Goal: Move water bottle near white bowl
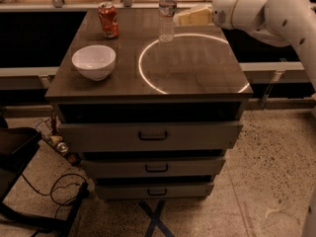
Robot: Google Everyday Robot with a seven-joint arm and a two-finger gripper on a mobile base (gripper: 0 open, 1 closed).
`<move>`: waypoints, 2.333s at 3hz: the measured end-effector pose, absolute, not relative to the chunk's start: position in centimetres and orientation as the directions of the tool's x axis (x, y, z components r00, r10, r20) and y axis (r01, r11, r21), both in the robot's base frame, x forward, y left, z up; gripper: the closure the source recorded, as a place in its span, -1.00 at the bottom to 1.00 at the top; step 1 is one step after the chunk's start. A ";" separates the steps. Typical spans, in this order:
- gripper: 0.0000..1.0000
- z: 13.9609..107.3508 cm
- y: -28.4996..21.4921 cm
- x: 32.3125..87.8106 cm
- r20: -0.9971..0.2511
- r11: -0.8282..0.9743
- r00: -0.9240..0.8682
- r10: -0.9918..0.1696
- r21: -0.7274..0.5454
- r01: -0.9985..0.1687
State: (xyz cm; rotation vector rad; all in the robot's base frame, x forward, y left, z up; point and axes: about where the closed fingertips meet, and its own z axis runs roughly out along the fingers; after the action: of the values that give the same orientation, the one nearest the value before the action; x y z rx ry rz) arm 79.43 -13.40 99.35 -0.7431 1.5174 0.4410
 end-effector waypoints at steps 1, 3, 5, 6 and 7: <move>-1.00 98.5 -11.5 82.2 -0.986 0.716 0.009 -0.168 -0.128 -0.686; -1.00 96.2 -10.1 87.1 -0.998 0.724 -0.028 -0.063 -0.027 -0.690; -1.00 95.5 -8.9 89.7 -1.000 0.699 0.006 0.015 0.006 -0.715; -1.00 95.1 -8.4 90.3 -1.000 0.686 0.010 0.026 0.010 -0.728; -0.94 94.6 -7.2 90.7 -1.000 0.667 0.002 0.017 0.010 -0.745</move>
Offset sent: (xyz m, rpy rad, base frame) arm 0.0940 0.0300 -0.0325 0.1220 0.0933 -0.0218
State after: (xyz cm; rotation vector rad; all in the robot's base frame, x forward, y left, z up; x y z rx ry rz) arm 90.70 -7.25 94.64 -0.6444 1.4608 0.6676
